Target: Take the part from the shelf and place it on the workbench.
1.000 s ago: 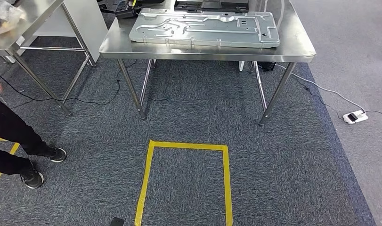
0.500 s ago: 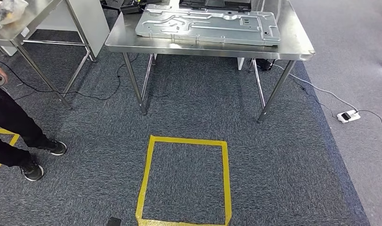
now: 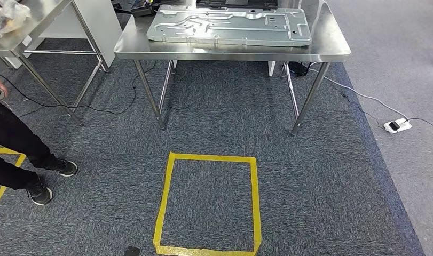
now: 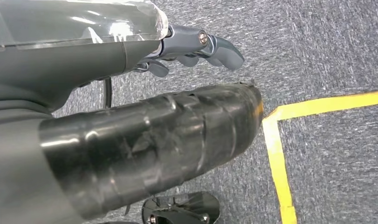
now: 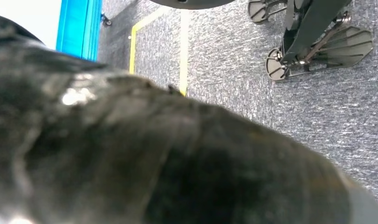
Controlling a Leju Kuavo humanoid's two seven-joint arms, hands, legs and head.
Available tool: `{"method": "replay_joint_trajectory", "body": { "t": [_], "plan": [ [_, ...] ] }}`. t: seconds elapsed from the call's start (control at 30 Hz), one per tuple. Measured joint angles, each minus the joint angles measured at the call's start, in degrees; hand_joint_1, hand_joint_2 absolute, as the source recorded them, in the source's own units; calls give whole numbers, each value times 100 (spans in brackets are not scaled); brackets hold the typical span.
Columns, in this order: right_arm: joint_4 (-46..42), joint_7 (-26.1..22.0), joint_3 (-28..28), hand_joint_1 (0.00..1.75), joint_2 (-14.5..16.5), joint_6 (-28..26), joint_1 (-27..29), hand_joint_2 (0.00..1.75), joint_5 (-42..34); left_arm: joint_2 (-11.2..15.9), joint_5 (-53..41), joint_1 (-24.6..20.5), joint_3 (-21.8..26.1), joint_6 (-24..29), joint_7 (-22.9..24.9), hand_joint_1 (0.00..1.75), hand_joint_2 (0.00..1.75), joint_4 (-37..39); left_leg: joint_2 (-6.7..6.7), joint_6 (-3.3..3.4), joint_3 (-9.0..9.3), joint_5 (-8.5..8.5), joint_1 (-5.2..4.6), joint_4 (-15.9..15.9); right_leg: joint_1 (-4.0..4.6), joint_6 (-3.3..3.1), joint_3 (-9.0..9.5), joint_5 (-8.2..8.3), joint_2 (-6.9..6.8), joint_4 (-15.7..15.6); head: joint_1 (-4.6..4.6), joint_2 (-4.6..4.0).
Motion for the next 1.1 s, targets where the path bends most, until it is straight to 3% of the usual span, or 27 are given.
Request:
{"method": "replay_joint_trajectory", "body": {
  "t": [0.07,0.13,0.17,0.23,0.3,0.4,0.43,0.47,0.5,0.6,0.67,0.73,0.8,0.83,0.9,0.93,0.97,1.0,1.03,1.1],
  "plan": [
    [-1,8,-19,0,3,7,-7,0,-19,4,0,0,0,-2,-1,0,0,0,-106,45,391,379,0,-756,-1,11,-7,0,61,30,1,1],
    [-2,13,-24,0,9,22,-29,0,-22,11,0,2,1,-5,-2,0,0,0,-262,88,671,555,-7,-1354,4,60,-45,13,127,61,2,1],
    [-1,15,-25,0,11,34,-36,0,-22,15,0,3,1,-7,-2,0,0,0,-308,101,706,549,-14,-1448,1,96,-70,29,160,64,2,1],
    [-1,22,-27,0,12,63,-37,0,-22,16,1,5,1,-12,-2,0,0,0,-249,140,705,578,-10,-1483,-2,174,-100,62,218,54,1,1],
    [0,31,-30,0,12,78,-31,0,-21,14,2,3,2,-13,-3,0,0,0,-159,218,715,638,17,-1552,2,225,-165,-45,160,189,4,1],
    [0,38,-30,0,11,80,-31,0,-15,16,3,2,4,-13,-8,0,0,0,-3,288,684,675,18,-1576,-9,272,-610,-592,46,1156,8,2],
    [0,41,-30,0,11,81,-30,0,-14,17,3,4,4,-14,-9,0,0,0,50,289,667,675,13,-1567,-17,290,-760,-715,41,1487,8,2],
    [0,43,-30,0,11,83,-28,0,-14,16,3,5,4,-14,-9,0,0,0,102,289,655,674,11,-1559,-24,303,-818,-725,33,1632,7,2],
    [0,44,-30,0,11,84,-24,0,-13,16,4,3,4,-15,-11,0,0,0,150,286,651,672,10,-1551,-31,311,-758,-628,15,1550,8,1],
    [0,46,-30,0,8,85,-22,0,-13,15,7,-3,5,-15,-17,0,0,0,269,234,659,639,-6,-1505,-29,280,-149,-138,-193,434,8,-1],
    [0,46,-31,0,7,86,-28,0,-9,16,10,-7,6,-16,-20,0,0,0,328,172,662,616,-33,-1477,1,231,28,-48,-279,54,6,0],
    [0,51,-36,0,5,87,-22,0,5,16,14,-16,7,-18,-22,0,0,0,384,112,673,615,-44,-1479,13,174,1,-32,-204,41,4,1],
    [0,65,-43,0,5,90,-16,0,37,16,16,-22,7,-21,-25,0,0,0,316,53,636,500,-24,-1363,-9,103,-1,8,-136,4,1,1],
    [0,79,-44,0,5,92,-18,0,61,17,16,-21,7,-24,-26,0,0,0,231,26,549,344,-11,-1150,-25,65,-3,32,-100,-14,-2,0],
    [0,113,-44,0,5,99,-20,0,102,17,13,-8,8,-30,-27,0,0,0,60,-10,239,-61,6,-433,-24,20,-30,60,-18,-15,-7,-1],
    [0,134,-43,0,6,104,-19,0,117,17,11,2,9,-32,-26,0,0,0,29,-24,83,-200,9,-76,-18,11,-42,67,30,-10,-6,-1],
    [0,150,-43,0,7,112,-14,0,131,17,10,14,9,-33,-23,0,0,0,17,-30,-8,-233,9,128,-14,7,-49,70,83,-1,-6,0],
    [1,167,-43,0,7,124,-7,0,148,17,9,22,9,-33,-21,0,0,0,11,-30,-5,-151,10,126,-11,7,-53,70,141,12,-5,1],
    [1,187,-43,0,7,142,-2,0,167,17,8,27,9,-34,-19,0,0,0,-3,-23,103,33,11,-103,-11,10,-54,69,204,29,-5,1],
    [3,229,-43,0,13,174,1,0,197,17,6,29,10,-35,-16,0,0,0,-165,17,463,421,17,-889,-3,34,-63,61,328,71,-4,1]
  ]
}}
